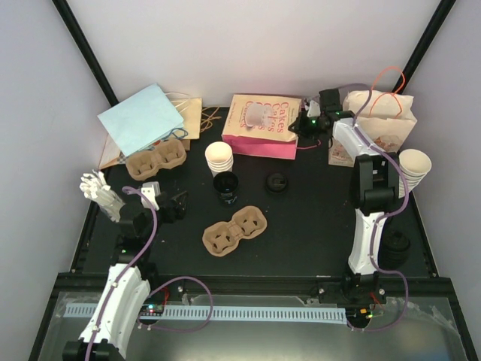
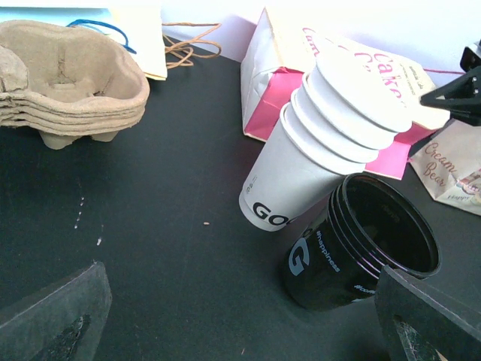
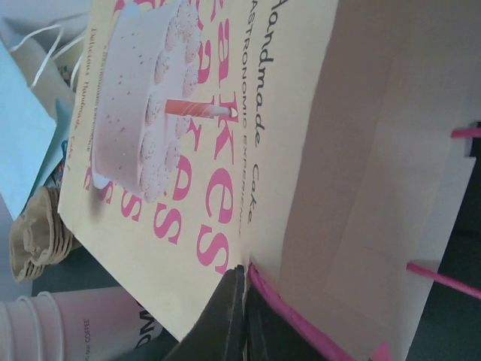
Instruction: Pack the takeout coffee
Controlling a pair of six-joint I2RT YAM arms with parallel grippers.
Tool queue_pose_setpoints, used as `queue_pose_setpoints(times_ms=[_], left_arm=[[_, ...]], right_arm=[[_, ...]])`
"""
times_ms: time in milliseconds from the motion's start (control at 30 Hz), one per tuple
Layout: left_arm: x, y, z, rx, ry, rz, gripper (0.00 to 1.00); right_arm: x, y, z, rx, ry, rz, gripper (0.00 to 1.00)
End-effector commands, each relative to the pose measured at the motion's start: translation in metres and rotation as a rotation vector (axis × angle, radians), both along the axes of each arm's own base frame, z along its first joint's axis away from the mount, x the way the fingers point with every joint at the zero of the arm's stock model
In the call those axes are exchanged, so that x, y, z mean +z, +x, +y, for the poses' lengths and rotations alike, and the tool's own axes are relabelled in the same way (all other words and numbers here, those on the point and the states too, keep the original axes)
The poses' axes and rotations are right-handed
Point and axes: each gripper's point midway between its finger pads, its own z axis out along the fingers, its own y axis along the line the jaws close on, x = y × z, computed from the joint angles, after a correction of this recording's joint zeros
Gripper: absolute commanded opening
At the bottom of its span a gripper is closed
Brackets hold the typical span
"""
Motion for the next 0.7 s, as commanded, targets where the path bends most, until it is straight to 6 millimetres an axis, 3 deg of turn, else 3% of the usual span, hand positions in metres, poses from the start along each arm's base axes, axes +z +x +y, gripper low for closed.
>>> queue_pose_setpoints(times_ms=[0,200,367,667], left_arm=[[0.007,0.001,0.0,-0.003,0.002,-0.027,0.99],[0.007,0.001,-0.001,-0.003,0.002,-0.029,0.99],[0.007,0.002,-0.001,-0.004,0.002,-0.029,0.99],[0.007,0.002,0.0,-0.002,0.002,-0.028,0.99]], right_arm=[[0.037,0.0,0.004,0.017,0.046,-0.075,0.01],[0.074,-0.003,0.003,0.029,0.044,-0.14,0.01],[0.126,-0.015,0.003,0.055,0.033,-0.225,0.01],[0.202,-0.059,0.012,0.152,-0.042,-0.337,0.01]])
